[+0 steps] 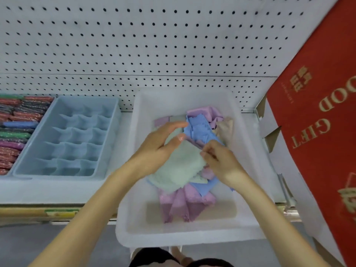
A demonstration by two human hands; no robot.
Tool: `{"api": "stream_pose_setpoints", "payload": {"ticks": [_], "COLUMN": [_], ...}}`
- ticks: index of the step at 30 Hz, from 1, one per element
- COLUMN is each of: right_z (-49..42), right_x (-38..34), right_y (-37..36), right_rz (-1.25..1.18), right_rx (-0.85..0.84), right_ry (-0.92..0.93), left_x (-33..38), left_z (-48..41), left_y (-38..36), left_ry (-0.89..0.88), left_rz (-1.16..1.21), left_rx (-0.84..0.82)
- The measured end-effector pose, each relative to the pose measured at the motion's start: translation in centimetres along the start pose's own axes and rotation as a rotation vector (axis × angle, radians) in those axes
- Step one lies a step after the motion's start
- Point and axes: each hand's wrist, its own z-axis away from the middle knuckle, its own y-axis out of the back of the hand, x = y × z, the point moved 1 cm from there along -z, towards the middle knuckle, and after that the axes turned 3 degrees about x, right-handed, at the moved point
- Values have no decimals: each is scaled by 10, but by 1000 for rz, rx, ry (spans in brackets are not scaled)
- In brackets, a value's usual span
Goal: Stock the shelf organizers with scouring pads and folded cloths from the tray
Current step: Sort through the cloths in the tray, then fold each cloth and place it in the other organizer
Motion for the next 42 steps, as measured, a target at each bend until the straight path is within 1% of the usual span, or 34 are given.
{"api": "stream_pose_setpoints", "payload": {"ticks": [2, 4, 6, 8, 11, 13, 16, 19, 21, 24, 26, 28, 31, 35, 38, 42], "right_z": [1, -1, -6, -8, -1, 6, 18, 25, 28, 30, 32, 31, 31, 35, 40, 45], "right_x": [-28, -57, -85, -114, -153, -171, -184, -183, -181, -194, -208, -223, -239, -253, -260, -267], "right_y": [22, 45, 67, 88, 110, 118, 127, 132, 125, 107, 98, 94, 90, 85, 84, 86], "right_rz": [-1, -2, 37, 38, -70, -178, -334, -398, -448, -623, -752, -827, -788, -702, -637, -537], "right_rx": [-71, -173, -219, -222, -158, -73, 19, 46, 11, -61, -32, 62, 228, 354, 353, 320], "right_ry": [178, 284, 334, 386, 447, 472, 401, 313, 238, 188, 197, 224, 286, 353, 405, 452], "left_x": [10, 21, 36, 54, 84, 106, 139, 161, 172, 178, 179, 178, 172, 164, 160, 161], "left_z": [-20, -37, -50, -57, -59, -55, -46, -37, -31, -23, -18, -13, -7, 0, 4, 10], "left_y": [1, 9, 20, 31, 46, 59, 81, 106, 120, 140, 152, 164, 179, 190, 195, 198], "left_ry": [18, -8, -14, -27, -94, -152, -218, -259, -263, -273, -267, -259, -231, -174, -146, -156], "left_rz": [51, 88, 68, 51, 40, 117, 240, 316, 363, 383, 391, 392, 402, 410, 421, 422], "left_rx": [-201, -375, -461, -486, -409, -338, -172, -40, 20, 76, 104, 132, 170, 226, 248, 174]}}
